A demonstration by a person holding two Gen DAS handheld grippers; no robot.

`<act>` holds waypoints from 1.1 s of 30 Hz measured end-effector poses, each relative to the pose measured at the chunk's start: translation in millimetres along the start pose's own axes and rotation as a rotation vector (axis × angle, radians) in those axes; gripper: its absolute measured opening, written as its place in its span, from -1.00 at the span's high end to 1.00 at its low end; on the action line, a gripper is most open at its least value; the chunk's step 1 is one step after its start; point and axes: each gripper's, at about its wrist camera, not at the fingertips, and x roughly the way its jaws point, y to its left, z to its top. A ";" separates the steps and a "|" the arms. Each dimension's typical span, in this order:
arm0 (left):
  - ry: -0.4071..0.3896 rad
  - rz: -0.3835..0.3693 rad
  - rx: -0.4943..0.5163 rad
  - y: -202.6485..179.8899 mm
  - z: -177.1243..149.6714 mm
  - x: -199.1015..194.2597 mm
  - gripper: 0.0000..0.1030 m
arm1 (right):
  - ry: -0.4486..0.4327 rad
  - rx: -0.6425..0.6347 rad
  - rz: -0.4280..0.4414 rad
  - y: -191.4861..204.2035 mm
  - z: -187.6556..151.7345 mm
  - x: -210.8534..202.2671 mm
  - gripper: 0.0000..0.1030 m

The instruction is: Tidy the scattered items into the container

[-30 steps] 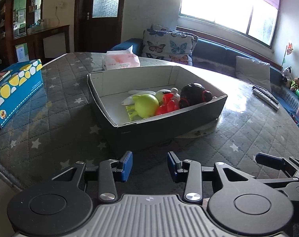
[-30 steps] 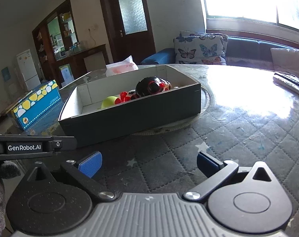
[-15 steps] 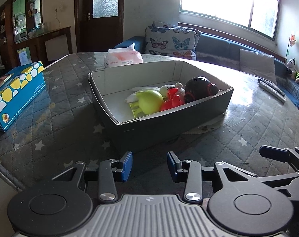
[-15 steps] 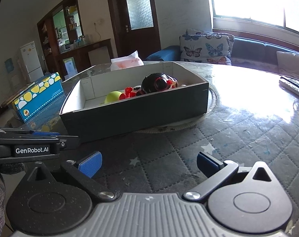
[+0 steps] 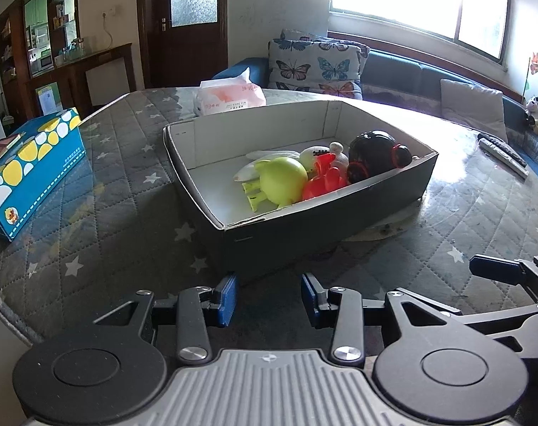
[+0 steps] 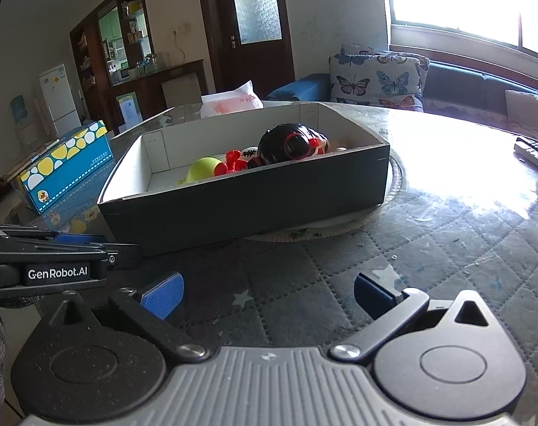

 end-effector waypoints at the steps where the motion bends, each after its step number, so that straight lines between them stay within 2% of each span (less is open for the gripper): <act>1: 0.002 0.003 0.001 0.0 0.4 1.0 0.20 | 0.002 -0.001 0.000 0.0 0.3 1.0 -1.00; 33: 0.050 0.067 0.007 9.0 13.2 27.6 0.20 | 0.037 -0.017 0.031 -1.5 16.5 34.6 -1.00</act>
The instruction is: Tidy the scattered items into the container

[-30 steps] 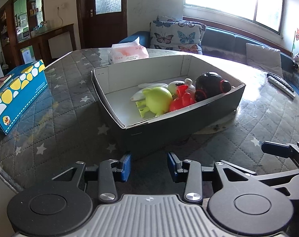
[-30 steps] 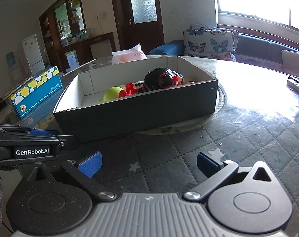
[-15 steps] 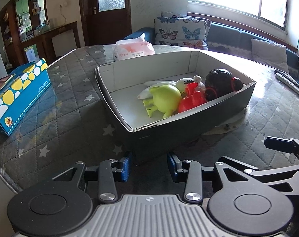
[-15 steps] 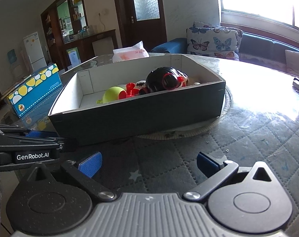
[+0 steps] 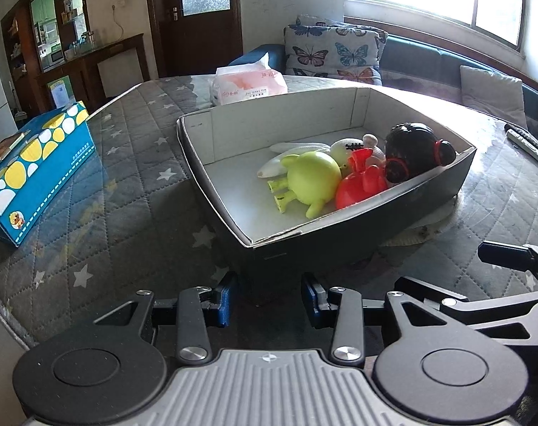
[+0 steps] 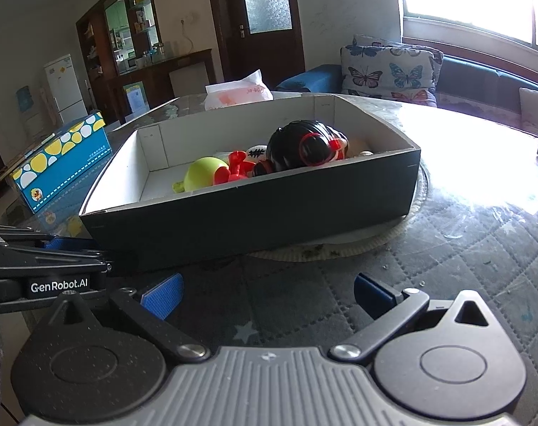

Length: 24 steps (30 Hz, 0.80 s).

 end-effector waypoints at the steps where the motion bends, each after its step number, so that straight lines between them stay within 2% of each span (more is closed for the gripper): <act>1: 0.000 0.002 0.002 0.2 0.2 0.5 0.20 | 0.000 -0.001 0.001 0.3 0.8 0.6 -1.00; 24: 0.040 0.013 -0.011 2.7 1.5 8.3 0.20 | 0.010 -0.003 0.012 -1.7 3.1 13.4 -1.00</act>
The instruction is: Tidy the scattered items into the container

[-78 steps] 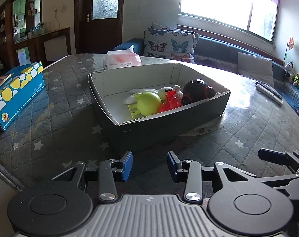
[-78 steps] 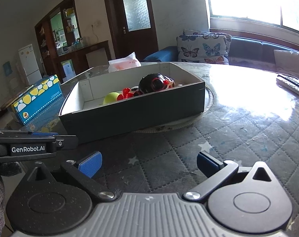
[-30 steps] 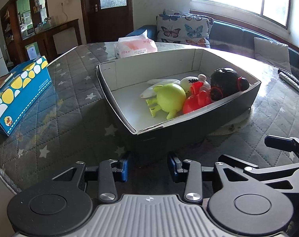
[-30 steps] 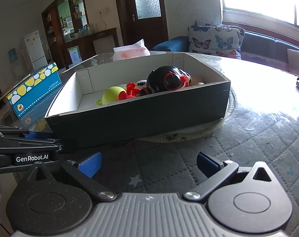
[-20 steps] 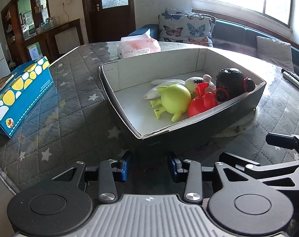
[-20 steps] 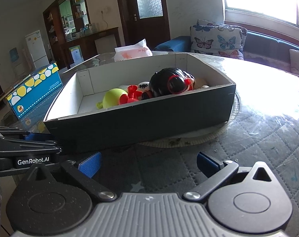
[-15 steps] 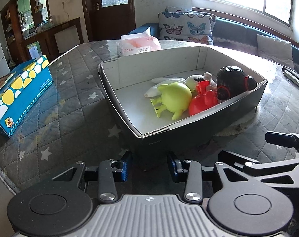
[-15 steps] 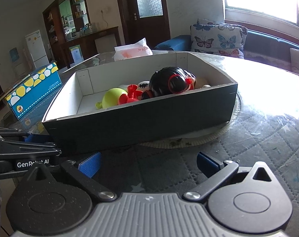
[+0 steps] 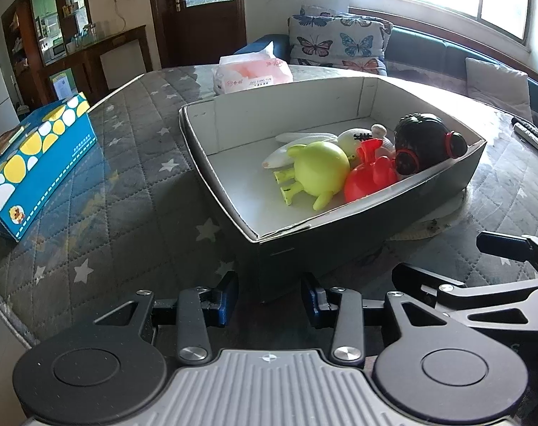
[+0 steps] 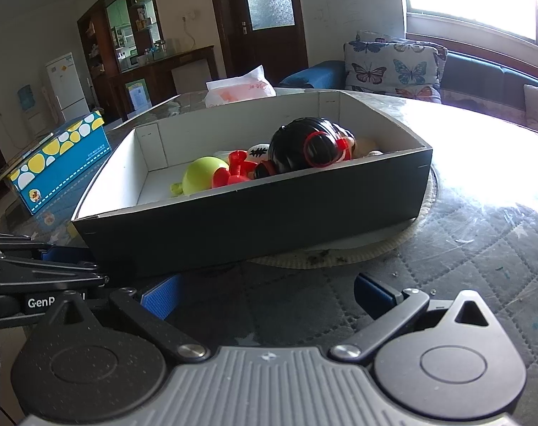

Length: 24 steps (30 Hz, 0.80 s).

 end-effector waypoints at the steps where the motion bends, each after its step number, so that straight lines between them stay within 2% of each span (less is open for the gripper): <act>1: 0.001 -0.001 -0.003 0.6 -0.1 -0.3 0.20 | 0.000 -0.001 0.001 0.3 -0.2 0.1 -1.00; 24: -0.005 0.022 -0.025 7.2 -3.4 -9.5 0.20 | -0.007 -0.017 0.009 8.1 0.0 -0.8 -1.00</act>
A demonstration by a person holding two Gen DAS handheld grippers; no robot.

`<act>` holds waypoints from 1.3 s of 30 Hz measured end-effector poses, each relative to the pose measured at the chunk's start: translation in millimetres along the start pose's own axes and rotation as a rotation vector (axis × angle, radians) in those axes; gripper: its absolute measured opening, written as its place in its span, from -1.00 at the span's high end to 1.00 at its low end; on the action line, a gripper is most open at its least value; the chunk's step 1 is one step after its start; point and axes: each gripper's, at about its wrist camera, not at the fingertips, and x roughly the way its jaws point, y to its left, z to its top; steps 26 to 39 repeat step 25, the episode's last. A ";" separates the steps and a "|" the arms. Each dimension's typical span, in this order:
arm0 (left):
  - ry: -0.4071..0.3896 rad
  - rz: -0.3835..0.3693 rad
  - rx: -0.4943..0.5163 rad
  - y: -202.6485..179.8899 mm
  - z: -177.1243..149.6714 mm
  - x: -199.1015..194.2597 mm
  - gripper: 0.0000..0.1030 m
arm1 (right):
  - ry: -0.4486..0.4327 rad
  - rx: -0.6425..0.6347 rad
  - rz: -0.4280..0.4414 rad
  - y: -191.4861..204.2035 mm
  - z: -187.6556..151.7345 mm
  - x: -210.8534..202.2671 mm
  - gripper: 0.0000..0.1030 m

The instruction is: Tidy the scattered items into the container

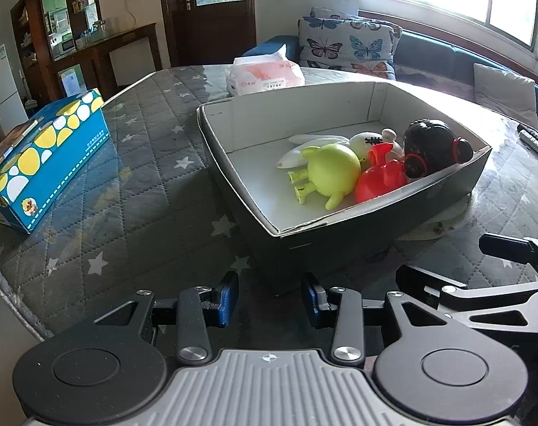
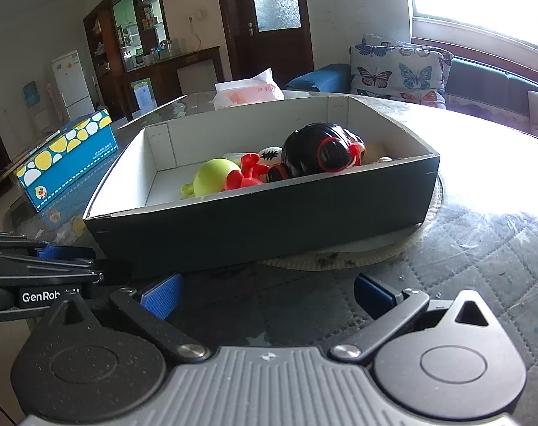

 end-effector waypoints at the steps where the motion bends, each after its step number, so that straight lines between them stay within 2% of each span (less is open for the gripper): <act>1: 0.000 0.002 -0.001 0.1 0.1 -0.3 0.20 | 0.001 -0.001 0.001 0.1 0.0 0.1 -1.00; 12: 0.001 0.015 -0.012 3.6 1.4 -1.2 0.20 | 0.003 -0.017 0.011 3.4 1.8 -0.4 -1.00; 23: 0.014 -0.014 -0.046 10.2 1.9 0.1 0.27 | 0.003 -0.027 0.015 7.4 5.1 1.8 -1.00; 39: 0.013 -0.013 -0.044 9.8 1.4 0.1 0.27 | 0.003 -0.029 0.015 7.8 5.4 1.6 -1.00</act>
